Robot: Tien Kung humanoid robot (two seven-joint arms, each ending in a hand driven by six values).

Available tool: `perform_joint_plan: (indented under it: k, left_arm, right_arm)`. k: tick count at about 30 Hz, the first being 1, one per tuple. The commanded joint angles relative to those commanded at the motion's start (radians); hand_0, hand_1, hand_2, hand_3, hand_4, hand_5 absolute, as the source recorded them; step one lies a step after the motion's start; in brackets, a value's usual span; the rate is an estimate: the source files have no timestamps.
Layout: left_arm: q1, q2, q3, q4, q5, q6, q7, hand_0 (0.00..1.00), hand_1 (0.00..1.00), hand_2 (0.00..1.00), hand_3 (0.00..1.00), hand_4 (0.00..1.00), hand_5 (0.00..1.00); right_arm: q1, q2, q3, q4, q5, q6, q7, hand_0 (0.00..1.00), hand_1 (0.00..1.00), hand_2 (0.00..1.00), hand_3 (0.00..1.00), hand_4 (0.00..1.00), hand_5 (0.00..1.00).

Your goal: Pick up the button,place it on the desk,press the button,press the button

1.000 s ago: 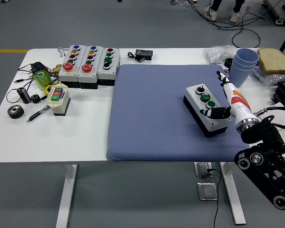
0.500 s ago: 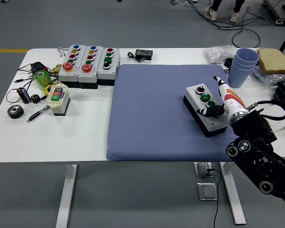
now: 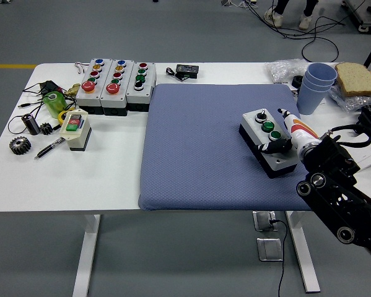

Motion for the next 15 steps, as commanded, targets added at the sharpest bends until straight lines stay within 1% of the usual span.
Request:
perform_joint_plan:
  k: [1, 6, 7, 12, 13, 15]
  left_arm:
    - [0.0, 0.0, -0.001, 0.0, 0.001, 0.0, 0.0, 0.647, 0.707, 0.737, 0.649, 0.399, 0.739]
    - [0.004, 0.001, 0.018, 0.0, -0.017, 0.002, -0.002, 0.647, 0.707, 0.737, 0.649, 0.399, 0.739]
    - [0.005, 0.001, 0.018, 0.0, -0.017, 0.002, -0.001, 0.648, 0.707, 0.737, 0.649, 0.397, 0.736]
    - [0.009, 0.001, 0.01, 0.0, -0.005, 0.001, 0.001, 0.648, 0.707, 0.737, 0.649, 0.397, 0.736]
    - [0.01, 0.001, 0.007, 0.0, -0.002, 0.001, 0.001, 0.647, 0.705, 0.736, 0.649, 0.399, 0.739]
    - [0.011, 0.0, 0.001, 0.0, 0.006, 0.001, 0.003, 0.647, 0.705, 0.736, 0.649, 0.399, 0.739]
  right_arm:
    - [0.001, 0.0, 0.0, 0.0, -0.001, 0.001, 0.0, 0.943, 0.765, 0.855, 0.889, 0.998, 0.152]
    - [0.007, 0.001, -0.001, -0.014, -0.009, 0.031, 0.0, 0.943, 0.765, 0.855, 0.889, 0.998, 0.152]
    - [0.007, 0.001, -0.002, -0.016, -0.008, 0.035, 0.0, 0.808, 0.639, 0.748, 0.848, 0.998, 0.17]
    - [0.011, 0.003, -0.016, -0.034, 0.004, 0.065, 0.0, 0.808, 0.639, 0.748, 0.848, 0.998, 0.17]
    - [0.011, 0.004, -0.017, -0.037, 0.003, 0.068, 0.0, 0.666, 0.524, 0.661, 0.829, 0.998, 0.183]
    - [0.013, 0.005, -0.017, -0.044, -0.005, 0.075, 0.0, 0.666, 0.524, 0.661, 0.829, 0.998, 0.183]
